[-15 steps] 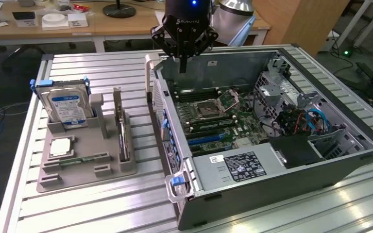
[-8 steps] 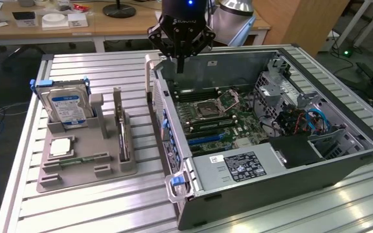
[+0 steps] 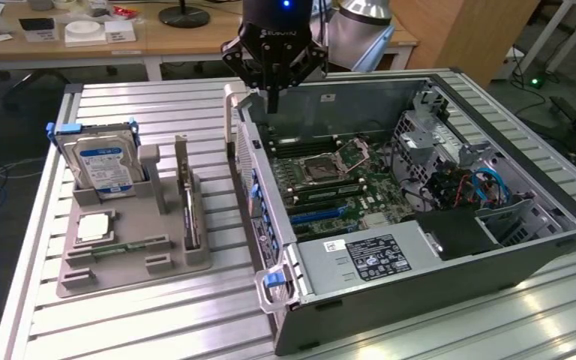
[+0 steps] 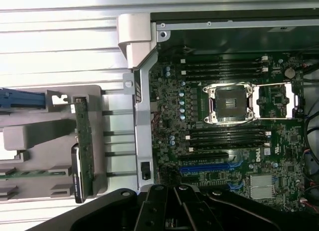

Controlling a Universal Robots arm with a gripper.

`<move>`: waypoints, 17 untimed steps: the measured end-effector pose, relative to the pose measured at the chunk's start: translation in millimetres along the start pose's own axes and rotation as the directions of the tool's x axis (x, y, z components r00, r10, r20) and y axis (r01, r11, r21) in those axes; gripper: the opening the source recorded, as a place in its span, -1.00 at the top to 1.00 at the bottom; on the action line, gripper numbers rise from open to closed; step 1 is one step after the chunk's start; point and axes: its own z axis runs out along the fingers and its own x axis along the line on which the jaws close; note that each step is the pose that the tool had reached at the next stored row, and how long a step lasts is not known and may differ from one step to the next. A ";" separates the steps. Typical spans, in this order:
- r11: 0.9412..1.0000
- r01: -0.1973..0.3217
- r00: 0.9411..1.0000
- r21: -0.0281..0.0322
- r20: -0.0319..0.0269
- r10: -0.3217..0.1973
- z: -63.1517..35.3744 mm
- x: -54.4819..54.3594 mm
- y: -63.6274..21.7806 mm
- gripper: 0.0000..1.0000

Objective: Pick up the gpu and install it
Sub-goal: 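Reach for the gpu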

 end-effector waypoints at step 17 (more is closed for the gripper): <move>1.000 0.000 1.000 0.000 0.000 0.000 -0.5 19.4 -1.4 0.79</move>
